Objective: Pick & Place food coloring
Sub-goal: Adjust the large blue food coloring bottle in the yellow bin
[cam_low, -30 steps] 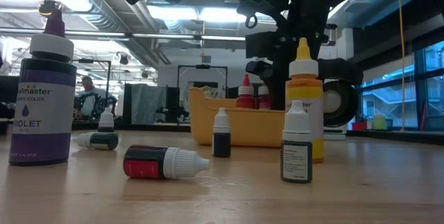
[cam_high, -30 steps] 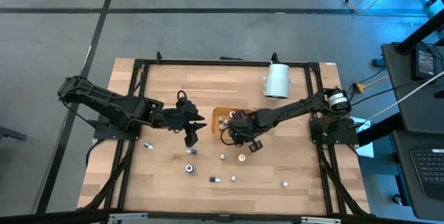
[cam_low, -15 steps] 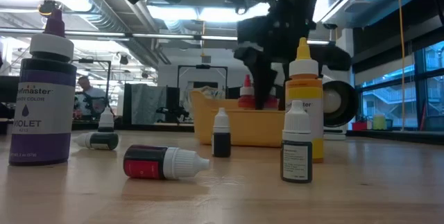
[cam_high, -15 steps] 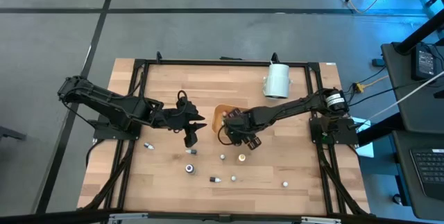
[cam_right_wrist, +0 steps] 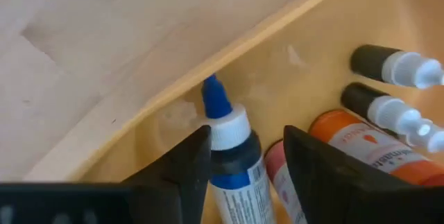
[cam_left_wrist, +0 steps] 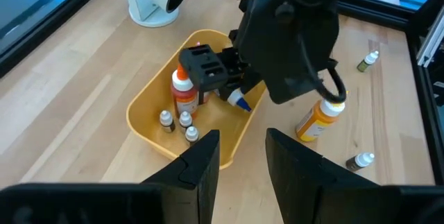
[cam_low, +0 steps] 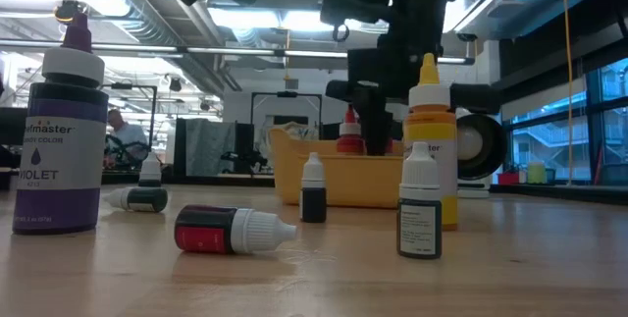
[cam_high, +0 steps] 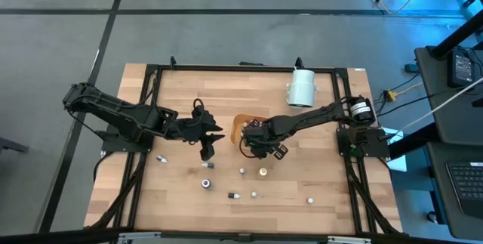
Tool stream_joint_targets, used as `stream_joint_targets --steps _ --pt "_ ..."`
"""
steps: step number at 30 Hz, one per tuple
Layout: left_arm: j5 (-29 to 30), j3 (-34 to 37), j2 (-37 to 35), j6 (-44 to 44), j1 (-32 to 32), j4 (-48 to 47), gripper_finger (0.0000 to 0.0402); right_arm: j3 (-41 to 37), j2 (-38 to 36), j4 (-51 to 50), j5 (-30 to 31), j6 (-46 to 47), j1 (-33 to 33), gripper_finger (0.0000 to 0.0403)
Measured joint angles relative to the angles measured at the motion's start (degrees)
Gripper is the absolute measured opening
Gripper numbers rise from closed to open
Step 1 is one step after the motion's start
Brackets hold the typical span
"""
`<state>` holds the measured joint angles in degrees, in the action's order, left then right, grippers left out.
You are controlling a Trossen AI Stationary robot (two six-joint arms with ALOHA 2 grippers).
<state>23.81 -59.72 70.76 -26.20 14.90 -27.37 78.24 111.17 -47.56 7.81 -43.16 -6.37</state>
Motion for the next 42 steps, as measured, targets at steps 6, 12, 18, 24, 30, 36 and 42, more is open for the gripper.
stream_joint_targets --steps 6,12,18,24,30,36,42 --pt "-0.33 0.0 0.0 0.0 0.0 -0.18 0.0114 0.19 2.0 0.54 2.94 -1.63 -0.04 0.0158" --pt "-0.96 0.0 0.0 -0.01 0.0 -0.28 0.0114 0.19 2.58 1.59 3.93 -2.46 0.17 0.0156" --pt "-0.96 0.0 0.0 -0.02 0.0 -0.29 0.0114 0.17 2.6 1.56 2.11 -2.06 0.28 0.0156" --pt "-0.96 0.0 0.0 -0.04 0.0 -0.29 0.0114 0.06 2.73 2.9 -2.75 -2.12 0.55 0.0156" --pt "-0.96 0.0 0.0 -0.08 0.0 -0.29 0.0114 -0.01 2.84 4.11 -0.58 -2.14 0.52 0.0156" --pt "-0.96 0.0 0.0 -0.1 0.0 -0.29 0.0114 -0.01 2.84 2.9 1.77 -2.14 0.52 0.0156" --pt "-0.94 0.0 0.0 -0.08 0.0 -0.3 0.0114 -0.01 2.84 0.86 2.58 -2.14 0.55 0.0156"
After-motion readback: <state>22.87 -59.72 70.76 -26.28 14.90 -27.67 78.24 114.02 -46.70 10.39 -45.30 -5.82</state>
